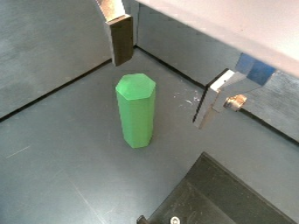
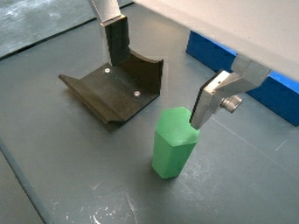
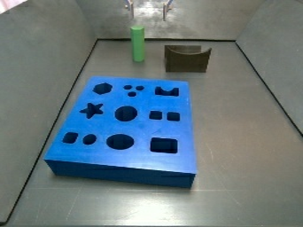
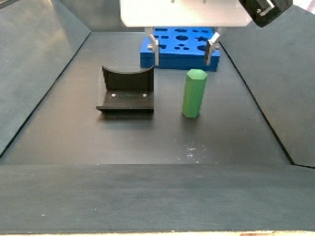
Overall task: Pick up the hexagon object. Move to above the board. Insert the hexagon object.
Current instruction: Pick up the hexagon object.
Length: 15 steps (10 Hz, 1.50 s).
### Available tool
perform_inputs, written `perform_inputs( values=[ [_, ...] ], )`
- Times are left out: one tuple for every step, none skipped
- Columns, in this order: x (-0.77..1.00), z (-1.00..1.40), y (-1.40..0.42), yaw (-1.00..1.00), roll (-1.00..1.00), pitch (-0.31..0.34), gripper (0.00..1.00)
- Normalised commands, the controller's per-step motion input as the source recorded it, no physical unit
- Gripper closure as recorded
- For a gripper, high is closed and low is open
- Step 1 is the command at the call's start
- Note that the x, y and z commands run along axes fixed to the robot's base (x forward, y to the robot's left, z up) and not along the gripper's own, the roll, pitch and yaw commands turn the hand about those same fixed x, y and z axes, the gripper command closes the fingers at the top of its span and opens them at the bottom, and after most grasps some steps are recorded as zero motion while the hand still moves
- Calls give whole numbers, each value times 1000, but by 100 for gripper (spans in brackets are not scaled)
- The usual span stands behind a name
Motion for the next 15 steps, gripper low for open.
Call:
perform_inputs(
  values=[
    [0,0,80,0,0,0,0],
    [54,-314,240,260,-63,0,0],
    [-243,-566,143,926,-189,0,0],
    [-80,-303,0,914,-71,-6,0],
    [0,-11,0,0,20,0,0],
    [-529,-546,-31,197,240,0,0],
    [-517,-514,0,151,149,0,0],
    [0,-69,-9,0,0,0,0],
    [-54,-269,-94,0,0,-20,0],
    [0,0,11,0,-11,0,0],
    [0,0,0,0,0,0,100],
    [0,0,0,0,0,0,100],
    [0,0,0,0,0,0,100],
    [0,0,0,0,0,0,100],
    [0,0,0,0,0,0,100]
  ],
)
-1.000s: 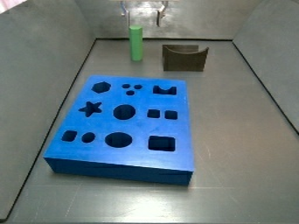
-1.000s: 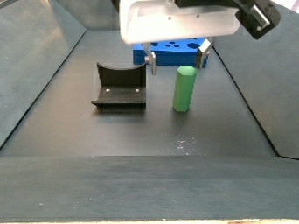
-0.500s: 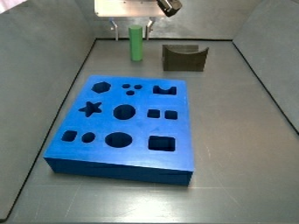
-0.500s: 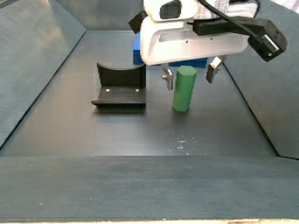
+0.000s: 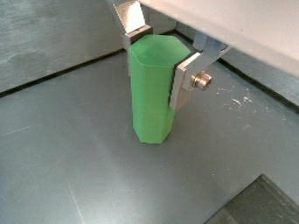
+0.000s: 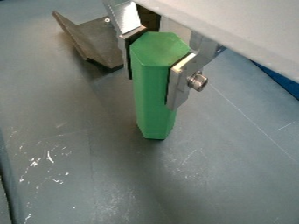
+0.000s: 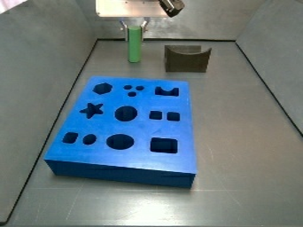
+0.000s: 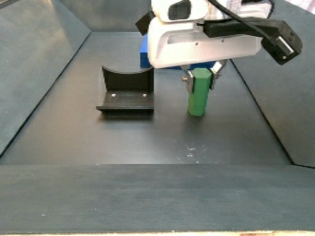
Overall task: Pick up the hexagon object. Move to above the board. Insert the hexagon object.
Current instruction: Pick up the hexagon object, then move to above the board.
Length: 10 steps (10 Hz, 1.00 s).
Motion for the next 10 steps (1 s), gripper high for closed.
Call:
perform_inputs(
  values=[
    [0,0,0,0,0,0,100],
    [0,0,0,0,0,0,100],
    [0,0,0,0,0,0,100],
    [0,0,0,0,0,0,100],
    [0,0,0,0,0,0,100],
    [0,0,0,0,0,0,100],
    [0,0,0,0,0,0,100],
    [0,0,0,0,0,0,100],
    [145,1000,407,-396,11,-66,100],
    [139,1000,403,-429,8,-61,100]
  ],
)
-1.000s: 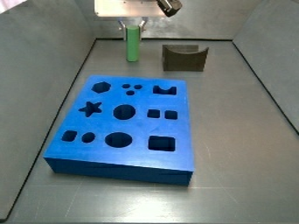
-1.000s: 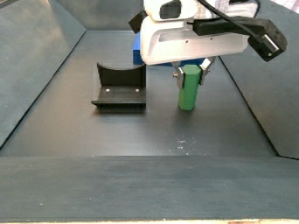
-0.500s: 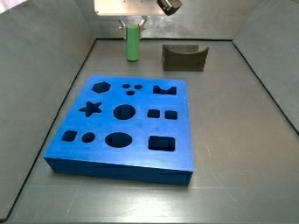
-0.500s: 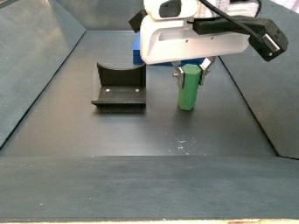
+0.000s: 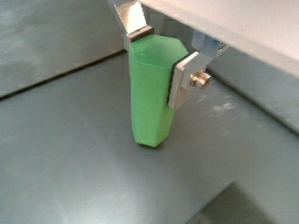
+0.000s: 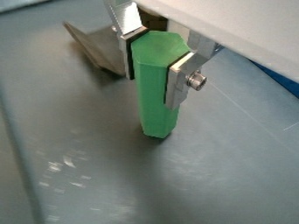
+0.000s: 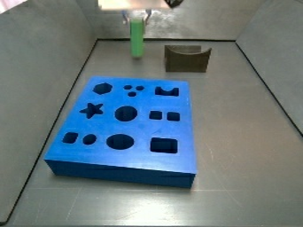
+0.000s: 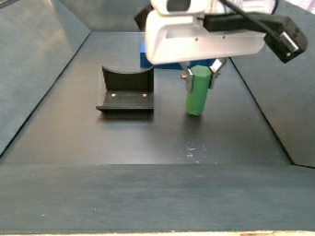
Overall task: Pick up the hexagon object. Move to above the board. Insert the hexagon object.
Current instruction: Move to above the board.
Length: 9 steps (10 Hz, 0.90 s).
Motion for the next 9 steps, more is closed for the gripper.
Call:
perform_inputs(
  values=[
    [123,1000,383,-346,-9,-14,100],
    [119,1000,357,-207,-18,32,100],
    [117,1000,351,-124,-17,78,100],
    [116,1000,337,-88,-14,100,100],
    [114,1000,328,-70,-10,105,100],
    [106,1000,309,-47,4,101,100],
    [103,1000,299,-40,4,100,100],
    [95,1000,276,-35,1,97,100],
    [90,1000,261,-33,-3,97,100]
  ],
)
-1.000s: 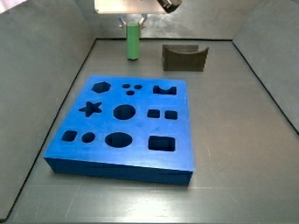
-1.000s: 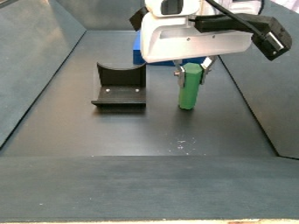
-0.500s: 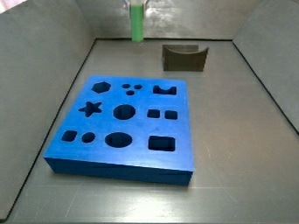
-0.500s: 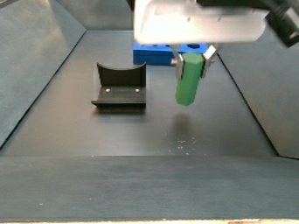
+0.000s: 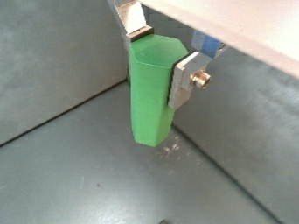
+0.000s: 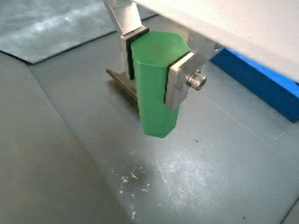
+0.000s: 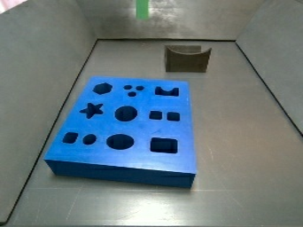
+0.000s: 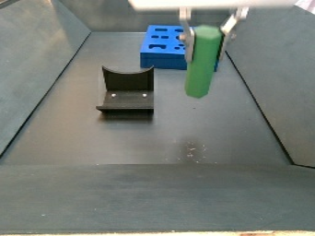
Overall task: Pick up the hexagon object. Move to above the board. Insert the hexagon object.
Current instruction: Move to above the board.
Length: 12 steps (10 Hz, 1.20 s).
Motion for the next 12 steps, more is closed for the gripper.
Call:
perform_inputs(
  values=[
    [86,1000,248,-34,-10,93,100],
    [80,1000,234,-35,-22,90,100],
    [77,1000,226,-39,-24,87,100],
    [71,1000,208,-40,-26,90,100],
    [68,1000,196,-40,-21,92,100],
    [59,1000,172,-36,-14,96,100],
    [53,1000,158,-35,-10,94,100],
    [47,1000,147,-37,-11,95,100],
    [29,799,97,-37,-14,90,100],
    [24,697,80,-38,-15,89,100],
    [16,440,51,-35,-18,93,100],
    [13,338,43,-33,-19,95,100]
  ],
)
